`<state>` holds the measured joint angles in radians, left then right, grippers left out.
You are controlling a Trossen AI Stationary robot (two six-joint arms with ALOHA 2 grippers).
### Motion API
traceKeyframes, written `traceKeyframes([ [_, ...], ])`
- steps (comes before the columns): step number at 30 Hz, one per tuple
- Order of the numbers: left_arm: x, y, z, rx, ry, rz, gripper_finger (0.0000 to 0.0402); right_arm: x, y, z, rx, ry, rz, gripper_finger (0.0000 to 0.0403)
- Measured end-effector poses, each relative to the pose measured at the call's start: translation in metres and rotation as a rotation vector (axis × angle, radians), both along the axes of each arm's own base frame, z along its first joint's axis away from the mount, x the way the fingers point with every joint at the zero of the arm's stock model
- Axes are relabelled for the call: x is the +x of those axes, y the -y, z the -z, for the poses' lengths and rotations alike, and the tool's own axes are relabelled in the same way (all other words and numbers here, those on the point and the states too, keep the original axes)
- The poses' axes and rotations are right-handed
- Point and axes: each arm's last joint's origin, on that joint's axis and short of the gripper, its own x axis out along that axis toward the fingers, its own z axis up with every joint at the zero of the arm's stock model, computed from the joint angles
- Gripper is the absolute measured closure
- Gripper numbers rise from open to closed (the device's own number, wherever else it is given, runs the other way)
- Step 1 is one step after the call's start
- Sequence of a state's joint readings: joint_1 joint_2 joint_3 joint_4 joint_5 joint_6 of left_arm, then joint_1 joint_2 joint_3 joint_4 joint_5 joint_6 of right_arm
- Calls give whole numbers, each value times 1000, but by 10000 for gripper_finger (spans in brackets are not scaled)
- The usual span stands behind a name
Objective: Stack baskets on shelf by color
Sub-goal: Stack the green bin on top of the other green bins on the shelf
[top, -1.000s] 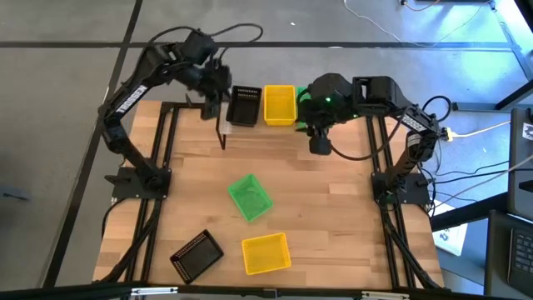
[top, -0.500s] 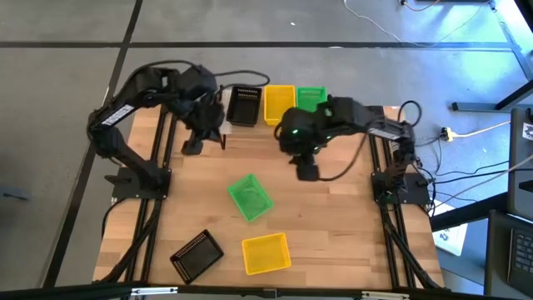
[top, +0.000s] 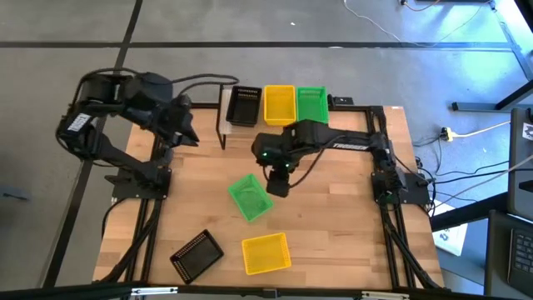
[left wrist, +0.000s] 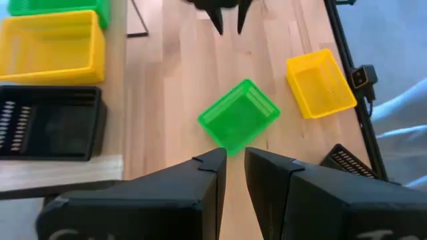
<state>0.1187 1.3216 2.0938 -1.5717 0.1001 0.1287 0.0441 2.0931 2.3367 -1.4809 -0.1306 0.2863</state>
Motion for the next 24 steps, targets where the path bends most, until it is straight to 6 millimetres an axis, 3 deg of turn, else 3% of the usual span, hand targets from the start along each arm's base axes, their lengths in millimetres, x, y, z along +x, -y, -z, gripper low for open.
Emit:
traceKeyframes([
  [7,-14,9,-5,14,34,15,355,26,3,43,34,-127,252,280],
  [12,-12,13,-4,47,29,35,355,43,4,69,63,-164,293,280],
  [24,-7,13,2,106,-5,2,355,63,11,110,77,-218,381,280],
])
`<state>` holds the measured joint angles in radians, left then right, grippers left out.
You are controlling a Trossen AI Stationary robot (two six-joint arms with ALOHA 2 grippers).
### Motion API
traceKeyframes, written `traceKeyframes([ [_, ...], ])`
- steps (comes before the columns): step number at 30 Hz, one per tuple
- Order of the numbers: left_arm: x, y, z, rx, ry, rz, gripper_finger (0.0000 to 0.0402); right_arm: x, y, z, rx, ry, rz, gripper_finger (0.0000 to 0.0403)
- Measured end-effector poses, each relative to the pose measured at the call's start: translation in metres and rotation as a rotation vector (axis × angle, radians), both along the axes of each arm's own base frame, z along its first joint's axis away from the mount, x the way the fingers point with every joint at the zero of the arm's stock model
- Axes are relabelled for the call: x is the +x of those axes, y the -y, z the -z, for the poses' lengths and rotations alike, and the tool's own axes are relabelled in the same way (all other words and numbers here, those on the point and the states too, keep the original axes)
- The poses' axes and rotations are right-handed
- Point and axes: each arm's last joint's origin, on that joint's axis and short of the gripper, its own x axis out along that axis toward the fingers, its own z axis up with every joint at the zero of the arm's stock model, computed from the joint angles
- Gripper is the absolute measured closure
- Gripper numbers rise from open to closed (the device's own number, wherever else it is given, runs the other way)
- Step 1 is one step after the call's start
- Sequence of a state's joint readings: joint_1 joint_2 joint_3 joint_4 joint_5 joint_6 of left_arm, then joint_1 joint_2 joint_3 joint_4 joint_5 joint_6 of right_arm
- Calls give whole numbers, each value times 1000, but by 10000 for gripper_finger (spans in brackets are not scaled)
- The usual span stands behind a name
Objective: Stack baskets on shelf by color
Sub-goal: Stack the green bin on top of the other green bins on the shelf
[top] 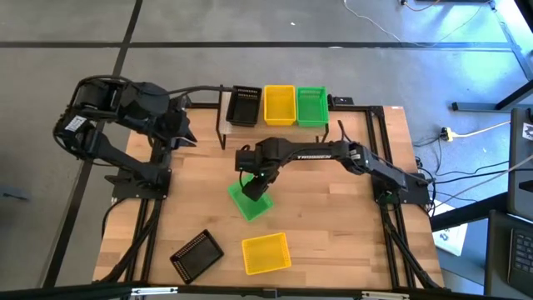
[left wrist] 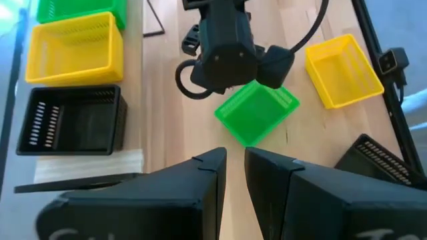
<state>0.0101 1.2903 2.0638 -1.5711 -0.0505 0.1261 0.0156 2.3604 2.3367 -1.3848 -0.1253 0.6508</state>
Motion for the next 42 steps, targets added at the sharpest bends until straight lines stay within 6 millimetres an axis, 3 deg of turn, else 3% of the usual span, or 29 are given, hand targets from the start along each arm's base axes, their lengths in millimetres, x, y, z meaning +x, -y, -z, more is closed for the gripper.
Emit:
traceKeyframes([
  [9,7,0,10,3,-50,4,355,12,7,28,0,-20,15,280],
  [22,7,0,11,4,-55,5,355,21,13,53,-28,-16,-19,280],
  [30,7,0,11,10,-55,11,355,18,14,77,-59,-61,-73,283],
  [33,7,0,11,10,-55,11,355,17,14,83,-48,-69,-73,313],
  [37,7,0,11,10,-55,10,355,16,12,84,2,-72,-79,389],
  [42,7,0,11,10,-55,11,355,11,10,63,89,-62,-99,400],
])
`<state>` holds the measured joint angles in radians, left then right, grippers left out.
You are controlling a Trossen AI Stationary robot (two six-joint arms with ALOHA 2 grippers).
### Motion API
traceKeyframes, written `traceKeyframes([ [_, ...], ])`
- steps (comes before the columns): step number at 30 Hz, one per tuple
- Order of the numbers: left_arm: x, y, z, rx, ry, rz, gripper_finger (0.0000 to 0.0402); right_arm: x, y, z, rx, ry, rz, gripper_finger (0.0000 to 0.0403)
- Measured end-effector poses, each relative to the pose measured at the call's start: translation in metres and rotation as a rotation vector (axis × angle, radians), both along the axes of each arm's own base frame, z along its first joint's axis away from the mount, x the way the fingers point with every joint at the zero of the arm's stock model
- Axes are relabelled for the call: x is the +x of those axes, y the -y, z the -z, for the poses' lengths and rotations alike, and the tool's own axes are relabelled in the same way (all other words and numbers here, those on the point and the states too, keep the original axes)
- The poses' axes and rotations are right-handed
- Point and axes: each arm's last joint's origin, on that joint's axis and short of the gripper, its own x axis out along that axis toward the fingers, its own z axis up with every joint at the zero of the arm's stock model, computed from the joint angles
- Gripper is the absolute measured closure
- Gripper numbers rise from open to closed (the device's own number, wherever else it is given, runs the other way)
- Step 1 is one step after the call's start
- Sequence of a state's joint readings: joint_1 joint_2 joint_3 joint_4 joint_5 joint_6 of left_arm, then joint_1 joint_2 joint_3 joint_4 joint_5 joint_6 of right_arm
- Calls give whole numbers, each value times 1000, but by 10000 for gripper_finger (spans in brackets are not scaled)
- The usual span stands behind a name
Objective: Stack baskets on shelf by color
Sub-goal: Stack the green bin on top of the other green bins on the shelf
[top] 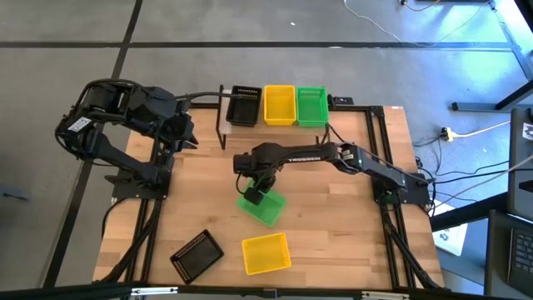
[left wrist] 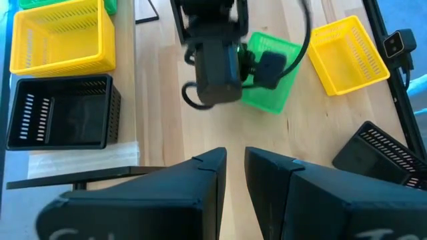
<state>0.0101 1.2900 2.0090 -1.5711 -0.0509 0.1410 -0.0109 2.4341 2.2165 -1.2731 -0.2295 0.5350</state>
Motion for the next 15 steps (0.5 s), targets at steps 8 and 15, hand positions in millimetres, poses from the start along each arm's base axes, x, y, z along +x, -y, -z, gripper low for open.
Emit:
traceKeyframes([
  [8,0,0,0,-3,0,-5,355,-23,-9,-77,-72,61,9,401],
  [15,0,-2,0,1,8,-109,355,-64,-15,-149,-251,161,137,402],
])
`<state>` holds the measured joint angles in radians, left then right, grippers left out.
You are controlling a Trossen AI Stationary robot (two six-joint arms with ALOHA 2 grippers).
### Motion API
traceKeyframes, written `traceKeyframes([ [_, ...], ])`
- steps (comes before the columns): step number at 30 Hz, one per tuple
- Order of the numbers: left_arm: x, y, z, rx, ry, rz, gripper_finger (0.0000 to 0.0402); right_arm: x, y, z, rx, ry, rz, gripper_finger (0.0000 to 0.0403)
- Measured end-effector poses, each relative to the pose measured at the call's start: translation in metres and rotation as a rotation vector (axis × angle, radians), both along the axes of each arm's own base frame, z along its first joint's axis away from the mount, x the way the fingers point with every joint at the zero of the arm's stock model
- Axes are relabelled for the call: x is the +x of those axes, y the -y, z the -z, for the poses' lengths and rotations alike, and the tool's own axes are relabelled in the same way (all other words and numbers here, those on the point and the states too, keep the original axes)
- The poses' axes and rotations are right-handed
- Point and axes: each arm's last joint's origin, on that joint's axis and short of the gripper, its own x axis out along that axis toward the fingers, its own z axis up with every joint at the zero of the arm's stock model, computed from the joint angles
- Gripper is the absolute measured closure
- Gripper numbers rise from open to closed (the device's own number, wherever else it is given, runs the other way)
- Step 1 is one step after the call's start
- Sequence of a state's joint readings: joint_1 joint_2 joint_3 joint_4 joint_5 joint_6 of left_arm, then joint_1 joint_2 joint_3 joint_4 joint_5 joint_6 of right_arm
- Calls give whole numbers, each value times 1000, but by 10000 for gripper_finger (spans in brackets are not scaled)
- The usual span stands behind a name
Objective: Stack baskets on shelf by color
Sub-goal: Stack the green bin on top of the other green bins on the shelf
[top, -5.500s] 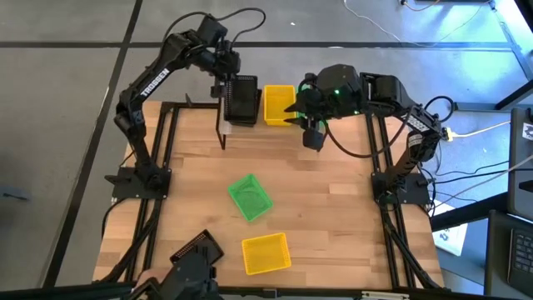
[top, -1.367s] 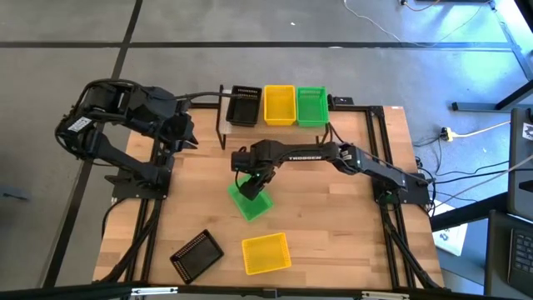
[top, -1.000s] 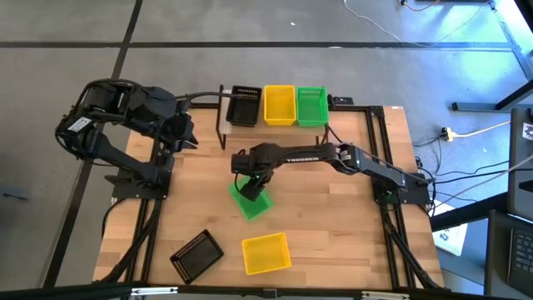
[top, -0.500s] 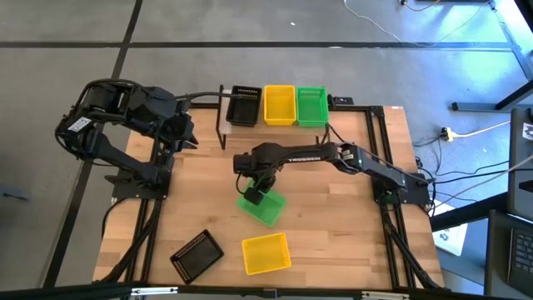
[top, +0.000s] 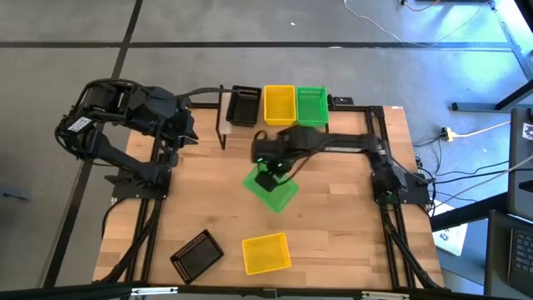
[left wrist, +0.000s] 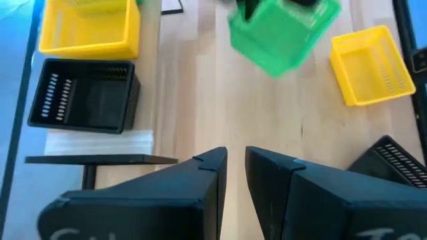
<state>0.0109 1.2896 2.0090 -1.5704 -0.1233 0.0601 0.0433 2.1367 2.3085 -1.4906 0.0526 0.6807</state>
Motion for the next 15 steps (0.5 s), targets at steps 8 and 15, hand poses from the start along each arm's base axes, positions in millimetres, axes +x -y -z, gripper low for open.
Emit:
traceKeyframes([
  [8,1,-1,-1,16,20,-20,355,-65,10,-77,-191,161,181,403],
  [15,21,-4,1,102,30,-61,355,-115,47,-123,-406,297,364,403],
])
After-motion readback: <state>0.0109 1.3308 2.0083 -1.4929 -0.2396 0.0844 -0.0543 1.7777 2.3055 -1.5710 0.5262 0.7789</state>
